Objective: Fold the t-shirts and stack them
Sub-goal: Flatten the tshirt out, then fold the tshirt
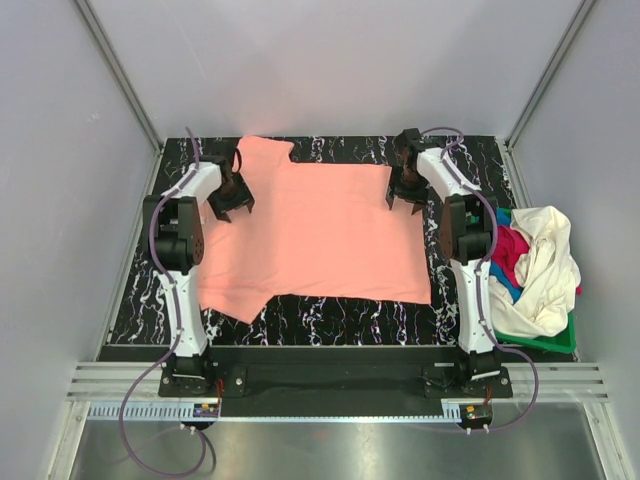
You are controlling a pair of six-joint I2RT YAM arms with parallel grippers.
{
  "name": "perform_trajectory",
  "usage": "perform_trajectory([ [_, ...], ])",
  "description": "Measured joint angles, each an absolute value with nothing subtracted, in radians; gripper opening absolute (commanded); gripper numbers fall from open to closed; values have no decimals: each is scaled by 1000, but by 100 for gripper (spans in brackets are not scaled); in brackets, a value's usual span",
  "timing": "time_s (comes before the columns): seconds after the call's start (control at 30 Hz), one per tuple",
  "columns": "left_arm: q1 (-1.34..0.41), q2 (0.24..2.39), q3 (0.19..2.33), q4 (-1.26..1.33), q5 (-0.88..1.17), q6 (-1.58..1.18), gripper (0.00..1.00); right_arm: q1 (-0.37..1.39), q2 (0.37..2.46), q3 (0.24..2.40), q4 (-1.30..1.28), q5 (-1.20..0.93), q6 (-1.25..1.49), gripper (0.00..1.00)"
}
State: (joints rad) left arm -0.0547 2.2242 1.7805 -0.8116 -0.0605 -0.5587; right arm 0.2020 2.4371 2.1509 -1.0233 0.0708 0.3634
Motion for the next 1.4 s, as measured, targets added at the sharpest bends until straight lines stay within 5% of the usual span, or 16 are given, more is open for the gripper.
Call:
perform_trajectory([
  [0.23, -54, 1762, 1341, -812, -132, -625, 70, 196, 2226, 1905, -1043, 53, 382, 76],
  [0.47, 159, 1225, 921, -789, -131, -728, 52, 233, 1763, 1457, -969, -60, 411, 68],
  [0.67, 301, 1190, 751, -788, -97, -718, 39, 354, 1613, 1240, -848, -199, 448, 60],
  [0.87, 358, 1201, 701, -708, -51, -702, 42, 371, 1603, 1148, -807, -257, 448, 60],
  [1.0, 358, 1233, 643, -648, -12, -690, 34, 371, 1573, 1140, -785, -259, 439, 60],
  [1.23, 358, 1212, 588, -625, 2, -678, 43, 371, 1546, 1133, -771, -290, 434, 60],
  [1.4, 358, 1214, 587, -627, -12, -686, 39, 370, 1546, 1133, -772, -301, 426, 60],
])
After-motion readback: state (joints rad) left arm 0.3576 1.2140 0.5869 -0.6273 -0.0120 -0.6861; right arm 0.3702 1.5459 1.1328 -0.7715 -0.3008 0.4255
